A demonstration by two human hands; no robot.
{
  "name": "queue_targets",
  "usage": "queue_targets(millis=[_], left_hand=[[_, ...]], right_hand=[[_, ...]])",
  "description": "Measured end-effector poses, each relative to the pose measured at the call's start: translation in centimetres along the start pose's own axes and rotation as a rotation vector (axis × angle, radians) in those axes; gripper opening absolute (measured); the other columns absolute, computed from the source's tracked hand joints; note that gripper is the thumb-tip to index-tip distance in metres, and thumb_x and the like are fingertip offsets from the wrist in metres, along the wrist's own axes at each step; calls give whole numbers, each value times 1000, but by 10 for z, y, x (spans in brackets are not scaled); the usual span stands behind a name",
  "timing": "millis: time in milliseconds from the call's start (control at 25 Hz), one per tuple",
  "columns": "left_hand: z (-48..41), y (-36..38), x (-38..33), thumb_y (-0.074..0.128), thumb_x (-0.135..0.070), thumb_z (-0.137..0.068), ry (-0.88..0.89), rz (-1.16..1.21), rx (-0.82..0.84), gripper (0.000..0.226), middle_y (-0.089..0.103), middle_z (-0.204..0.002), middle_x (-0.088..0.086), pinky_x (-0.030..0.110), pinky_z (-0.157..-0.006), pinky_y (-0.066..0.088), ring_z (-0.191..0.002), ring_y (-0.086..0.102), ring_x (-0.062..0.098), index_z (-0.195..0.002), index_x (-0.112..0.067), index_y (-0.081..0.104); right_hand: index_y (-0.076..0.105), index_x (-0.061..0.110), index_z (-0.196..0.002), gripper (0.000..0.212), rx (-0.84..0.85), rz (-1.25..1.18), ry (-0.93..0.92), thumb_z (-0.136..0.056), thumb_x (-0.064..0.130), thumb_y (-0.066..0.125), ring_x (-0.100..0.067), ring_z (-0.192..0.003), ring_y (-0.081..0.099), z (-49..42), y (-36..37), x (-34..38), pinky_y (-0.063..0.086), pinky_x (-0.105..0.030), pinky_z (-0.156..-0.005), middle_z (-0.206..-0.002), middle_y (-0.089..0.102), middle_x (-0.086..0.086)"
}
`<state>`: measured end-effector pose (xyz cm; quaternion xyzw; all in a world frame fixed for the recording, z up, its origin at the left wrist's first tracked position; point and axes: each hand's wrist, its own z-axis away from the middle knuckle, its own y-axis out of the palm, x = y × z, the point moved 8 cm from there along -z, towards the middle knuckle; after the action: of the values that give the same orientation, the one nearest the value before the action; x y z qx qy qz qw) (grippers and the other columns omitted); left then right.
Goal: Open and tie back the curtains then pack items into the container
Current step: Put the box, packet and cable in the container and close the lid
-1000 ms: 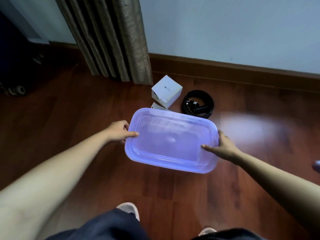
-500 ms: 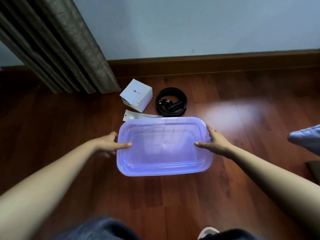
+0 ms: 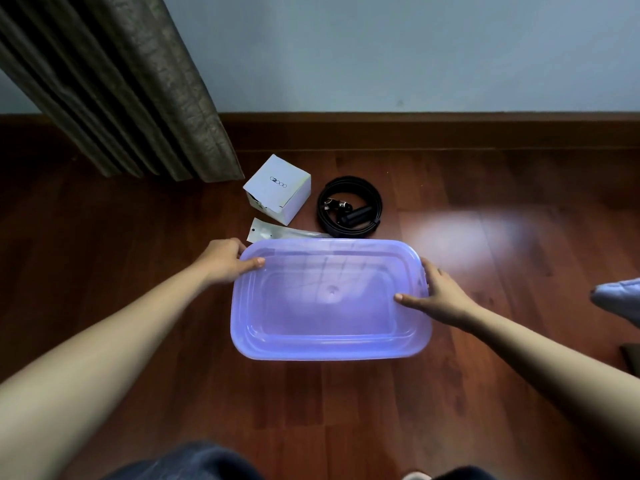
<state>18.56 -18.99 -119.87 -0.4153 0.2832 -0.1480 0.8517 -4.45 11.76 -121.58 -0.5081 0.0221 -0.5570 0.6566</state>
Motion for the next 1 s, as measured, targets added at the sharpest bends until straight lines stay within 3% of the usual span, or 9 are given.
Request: queue_targets(millis=[200, 360, 480, 600, 680, 760, 880, 960, 1000], left_hand=[[10, -3, 0, 63, -50, -83, -35, 36, -33, 40, 60, -96, 2, 27, -70, 38, -87, 53, 19, -101, -14, 60], [9, -8, -9, 62, -45, -85, -21, 59, -47, 39, 65, -103, 8, 33, -77, 47, -97, 60, 27, -106, -11, 62], [14, -4, -10, 57, -39, -90, -36, 92, -98, 36, 64, -111, 16, 31, -79, 44, -109, 55, 31, -111, -12, 65], [20, -24, -17, 58, -36, -89, -20, 149, -180, 28, 68, -103, 17, 31, -74, 41, -97, 59, 29, -99, -13, 71], [17, -46, -33, 60, -36, -88, 26, 143, -216, 29, 71, -96, 15, 33, -73, 45, -88, 63, 29, -93, -9, 71], [12, -65, -52, 61, -39, -87, 64, 225, -277, 37, 70, -108, 12, 31, -82, 46, -102, 63, 28, -106, -9, 70], [2, -70, -69, 57, -50, -86, 92, 448, -303, 66, 56, -135, 7, 35, -104, 42, -124, 52, 23, -135, -7, 50], [-1, -54, -70, 48, -46, -93, 99, 213, -273, 60, 50, -141, 12, 34, -105, 36, -130, 46, 28, -139, -8, 45], [-3, -40, -65, 46, -44, -95, 105, 74, -225, 58, 47, -142, 15, 34, -104, 35, -132, 43, 30, -139, -8, 44]], right_hand=[[29, 20, -144, 90, -26, -28, 0, -71, 46, 75, -26, -127, 38, 3, 1, 3, 39, -38, -99, -135, 48, -10], [35, 22, -141, 85, -43, -94, 20, -71, 41, 78, -20, -113, 44, 10, -3, 6, 38, -29, -91, -128, 46, -10], [43, 15, -133, 72, -195, -195, -5, -73, 32, 78, -18, -115, 44, 21, -16, 19, 35, -26, -94, -125, 43, -7], [50, 13, -112, 44, -359, -492, 25, -83, 41, 67, -18, -99, 59, 24, -38, 26, 48, -31, -82, -107, 58, -1], [46, 14, -109, 33, -314, -791, 80, -89, 37, 59, -18, -72, 64, 18, -52, 26, 54, -26, -63, -97, 64, 0], [51, 18, -116, 26, -212, -952, 83, -93, 30, 55, -11, -55, 60, 10, -70, 22, 50, -17, -51, -94, 67, 1], [59, 9, -119, 41, -172, -1232, 47, -84, 31, 62, -18, -76, 68, 1, -93, -16, 57, -32, -76, -97, 70, -5], [58, 11, -120, 48, -293, -1420, 137, -78, 33, 67, -17, -81, 69, 7, -92, -51, 57, -33, -76, -93, 72, -2], [59, 16, -114, 32, -428, -1485, 194, -84, 29, 62, -11, -72, 69, 11, -90, -71, 56, -26, -67, -82, 73, 4]])
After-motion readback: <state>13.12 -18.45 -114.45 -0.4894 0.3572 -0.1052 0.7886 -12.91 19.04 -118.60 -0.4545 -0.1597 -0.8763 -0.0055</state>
